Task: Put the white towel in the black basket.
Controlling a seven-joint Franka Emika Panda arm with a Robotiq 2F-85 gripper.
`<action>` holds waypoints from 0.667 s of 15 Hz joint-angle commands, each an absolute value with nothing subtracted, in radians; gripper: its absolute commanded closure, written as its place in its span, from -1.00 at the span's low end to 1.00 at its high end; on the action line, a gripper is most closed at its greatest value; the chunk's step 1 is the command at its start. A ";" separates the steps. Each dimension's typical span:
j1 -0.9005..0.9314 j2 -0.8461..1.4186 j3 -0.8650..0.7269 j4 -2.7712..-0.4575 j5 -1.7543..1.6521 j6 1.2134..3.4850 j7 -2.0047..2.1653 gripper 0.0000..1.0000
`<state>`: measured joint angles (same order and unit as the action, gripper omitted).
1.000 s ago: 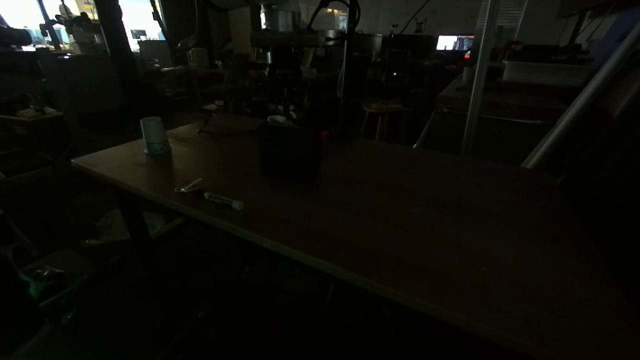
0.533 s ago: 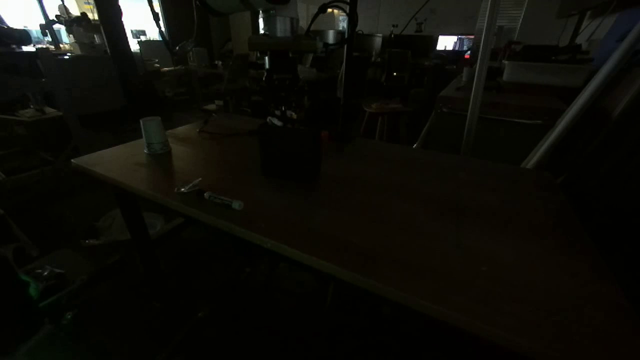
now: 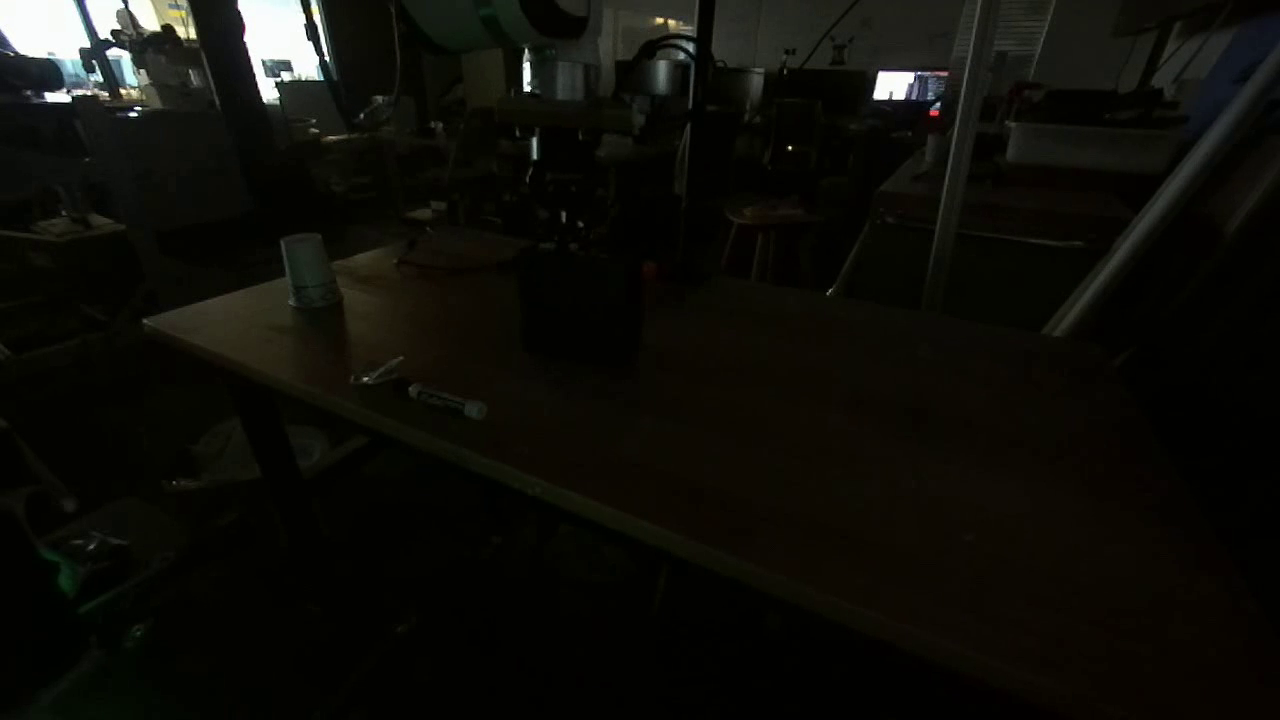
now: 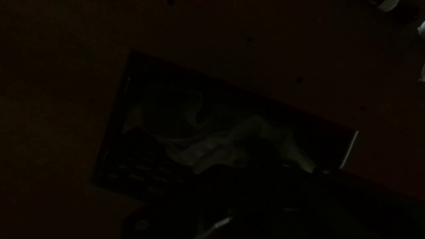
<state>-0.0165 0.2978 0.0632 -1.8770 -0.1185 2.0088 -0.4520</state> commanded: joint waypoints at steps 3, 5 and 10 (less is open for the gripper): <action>-0.040 0.339 0.065 -1.881 -0.039 2.026 -0.456 1.00; -0.049 0.349 0.066 -1.884 -0.011 2.030 -0.458 1.00; -0.072 0.373 0.069 -1.889 0.063 2.039 -0.470 1.00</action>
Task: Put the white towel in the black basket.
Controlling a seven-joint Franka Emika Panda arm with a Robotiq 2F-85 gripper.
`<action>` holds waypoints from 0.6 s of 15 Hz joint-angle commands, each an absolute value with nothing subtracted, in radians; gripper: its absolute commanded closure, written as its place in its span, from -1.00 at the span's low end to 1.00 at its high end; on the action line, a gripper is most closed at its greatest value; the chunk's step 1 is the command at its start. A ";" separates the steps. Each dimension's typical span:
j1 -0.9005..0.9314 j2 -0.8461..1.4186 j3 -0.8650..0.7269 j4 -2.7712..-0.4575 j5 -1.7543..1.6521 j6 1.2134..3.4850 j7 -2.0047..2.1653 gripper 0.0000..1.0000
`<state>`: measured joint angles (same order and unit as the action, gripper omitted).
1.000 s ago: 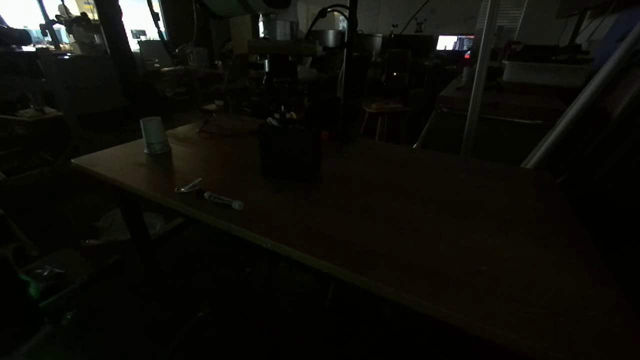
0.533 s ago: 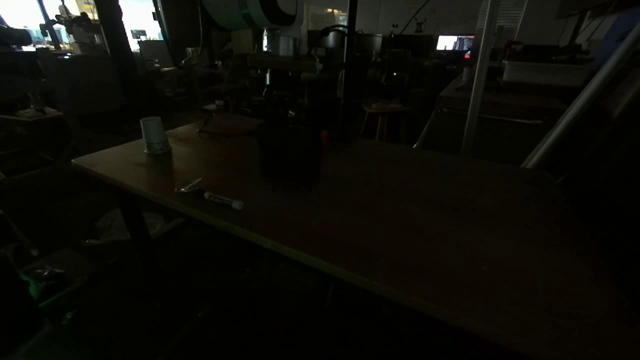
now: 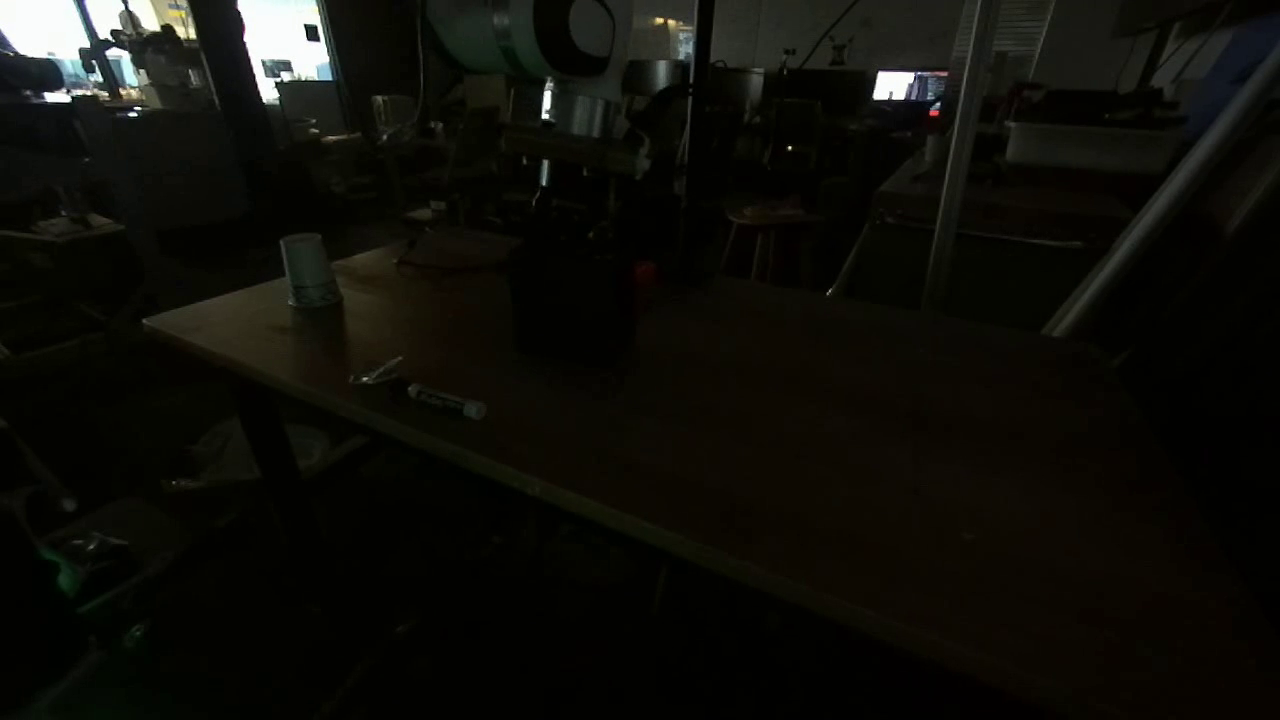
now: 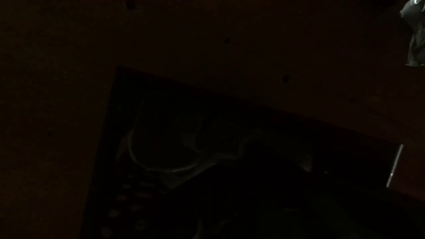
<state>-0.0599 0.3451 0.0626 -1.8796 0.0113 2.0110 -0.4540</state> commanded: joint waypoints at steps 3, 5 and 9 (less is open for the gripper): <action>-0.078 0.387 0.071 -1.890 0.087 2.049 -0.473 1.00; -0.080 0.400 0.071 -1.893 0.097 2.055 -0.474 1.00; -0.086 0.414 0.070 -1.910 0.115 2.066 -0.475 1.00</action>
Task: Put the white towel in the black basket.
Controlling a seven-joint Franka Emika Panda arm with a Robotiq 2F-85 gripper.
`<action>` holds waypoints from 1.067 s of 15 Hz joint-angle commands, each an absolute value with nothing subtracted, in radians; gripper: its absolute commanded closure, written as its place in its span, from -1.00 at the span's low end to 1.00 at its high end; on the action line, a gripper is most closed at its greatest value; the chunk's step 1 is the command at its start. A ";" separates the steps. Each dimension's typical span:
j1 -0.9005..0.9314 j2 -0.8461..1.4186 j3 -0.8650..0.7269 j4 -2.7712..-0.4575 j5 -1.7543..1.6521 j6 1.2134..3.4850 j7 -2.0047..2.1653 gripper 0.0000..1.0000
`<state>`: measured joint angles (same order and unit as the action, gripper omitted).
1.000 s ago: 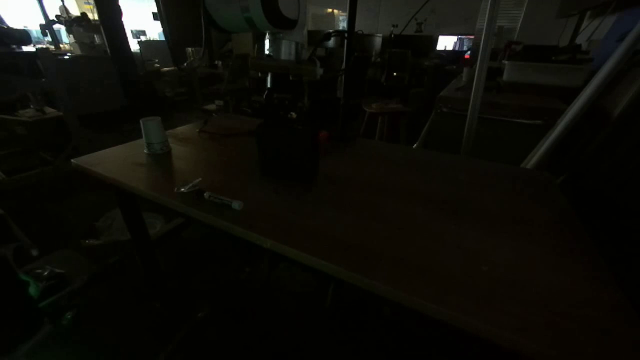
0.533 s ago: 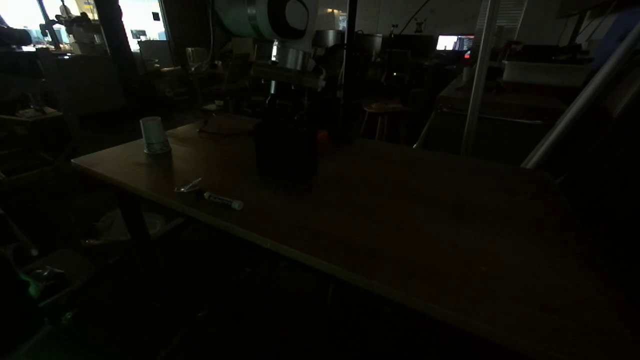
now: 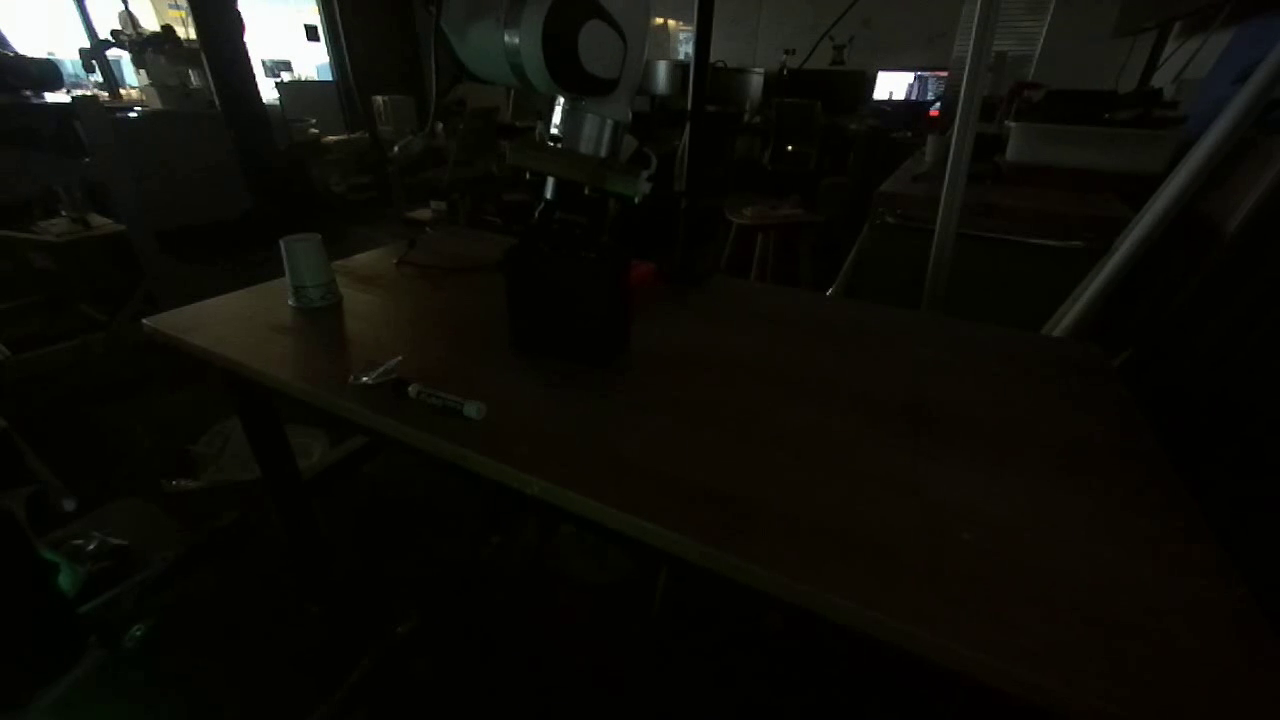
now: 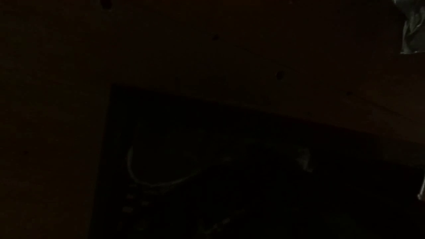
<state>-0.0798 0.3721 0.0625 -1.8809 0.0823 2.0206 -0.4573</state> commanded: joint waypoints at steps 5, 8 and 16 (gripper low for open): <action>-0.091 0.387 0.068 -1.937 0.127 2.067 -0.478 1.00; -0.096 0.336 0.060 -1.962 0.119 2.062 -0.475 1.00; -0.101 0.133 0.024 -2.097 0.107 2.088 -0.468 1.00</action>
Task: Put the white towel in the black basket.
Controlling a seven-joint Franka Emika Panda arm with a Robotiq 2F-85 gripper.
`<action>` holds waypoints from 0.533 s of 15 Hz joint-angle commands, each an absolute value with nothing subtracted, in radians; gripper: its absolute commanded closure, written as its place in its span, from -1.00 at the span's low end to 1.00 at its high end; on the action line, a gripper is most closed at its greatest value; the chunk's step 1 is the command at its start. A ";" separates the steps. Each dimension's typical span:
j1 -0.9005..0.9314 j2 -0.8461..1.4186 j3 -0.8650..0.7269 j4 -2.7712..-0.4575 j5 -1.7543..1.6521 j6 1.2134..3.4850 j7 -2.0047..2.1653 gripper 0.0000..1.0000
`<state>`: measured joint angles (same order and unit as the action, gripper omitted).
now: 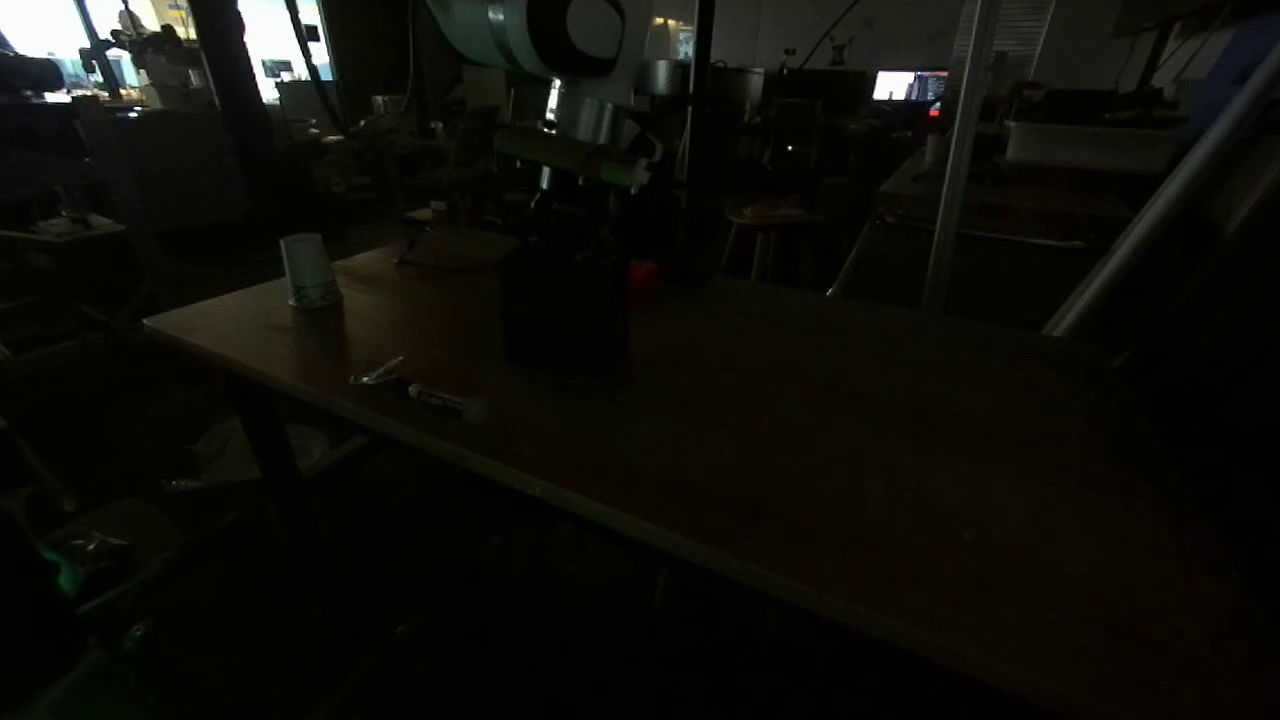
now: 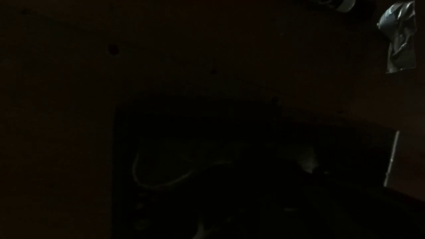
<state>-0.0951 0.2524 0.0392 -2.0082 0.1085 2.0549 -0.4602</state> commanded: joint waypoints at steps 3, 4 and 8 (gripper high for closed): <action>-0.098 0.045 0.002 -2.137 0.103 2.099 -0.462 1.00; -0.097 0.016 -0.006 -2.150 0.102 2.101 -0.458 1.00; -0.090 -0.097 -0.036 -2.199 0.108 2.106 -0.449 1.00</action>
